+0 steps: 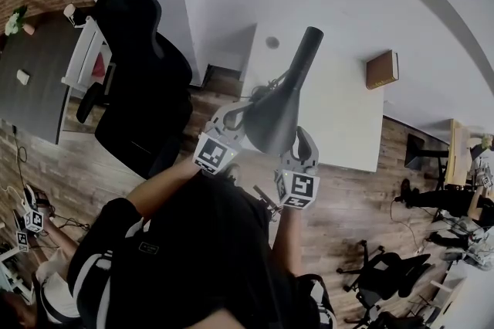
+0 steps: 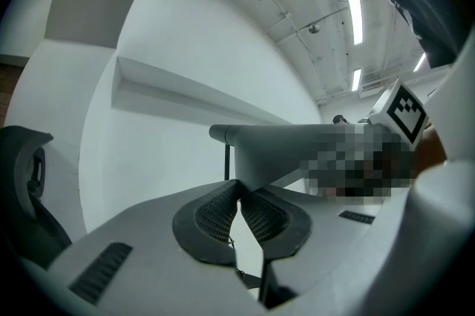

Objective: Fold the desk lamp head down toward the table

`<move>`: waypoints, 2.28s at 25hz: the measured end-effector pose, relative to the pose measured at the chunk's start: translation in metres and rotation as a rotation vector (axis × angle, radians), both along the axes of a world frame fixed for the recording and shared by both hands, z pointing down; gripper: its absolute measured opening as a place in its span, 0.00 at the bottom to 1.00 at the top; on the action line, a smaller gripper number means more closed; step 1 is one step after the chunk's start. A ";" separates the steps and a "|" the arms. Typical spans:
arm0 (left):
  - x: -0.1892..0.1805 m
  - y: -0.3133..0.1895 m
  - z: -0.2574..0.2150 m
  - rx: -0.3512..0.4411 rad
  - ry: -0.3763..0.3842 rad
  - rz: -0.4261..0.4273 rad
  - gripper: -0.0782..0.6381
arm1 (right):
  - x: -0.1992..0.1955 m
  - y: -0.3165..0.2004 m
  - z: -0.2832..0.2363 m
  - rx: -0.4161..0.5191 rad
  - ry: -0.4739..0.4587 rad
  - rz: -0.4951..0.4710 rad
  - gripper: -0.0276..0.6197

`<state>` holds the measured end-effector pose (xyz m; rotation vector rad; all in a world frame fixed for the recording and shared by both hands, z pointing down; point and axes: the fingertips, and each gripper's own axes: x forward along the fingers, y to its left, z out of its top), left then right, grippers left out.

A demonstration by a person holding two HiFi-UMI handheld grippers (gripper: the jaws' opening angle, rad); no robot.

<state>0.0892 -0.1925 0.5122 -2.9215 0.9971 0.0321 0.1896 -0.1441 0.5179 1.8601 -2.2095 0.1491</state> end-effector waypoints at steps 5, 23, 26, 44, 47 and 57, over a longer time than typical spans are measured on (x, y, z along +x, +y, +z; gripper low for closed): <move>-0.002 -0.001 0.000 -0.006 0.004 0.001 0.16 | -0.010 0.019 -0.010 -0.021 0.209 -0.111 0.27; -0.002 -0.003 0.002 -0.016 0.002 0.011 0.16 | -0.036 0.023 -0.030 0.045 0.787 -0.287 0.26; -0.003 -0.004 0.003 -0.027 0.001 0.023 0.16 | -0.036 0.023 -0.029 0.044 0.797 -0.289 0.25; -0.025 0.058 -0.020 0.316 -0.474 0.373 0.46 | -0.035 0.025 -0.028 0.041 0.804 -0.294 0.25; -0.015 0.059 -0.023 0.403 -0.561 0.404 0.46 | -0.036 0.025 -0.028 0.040 0.804 -0.296 0.25; -0.004 0.056 -0.015 0.487 -0.651 0.393 0.36 | -0.036 0.024 -0.023 0.030 0.814 -0.303 0.26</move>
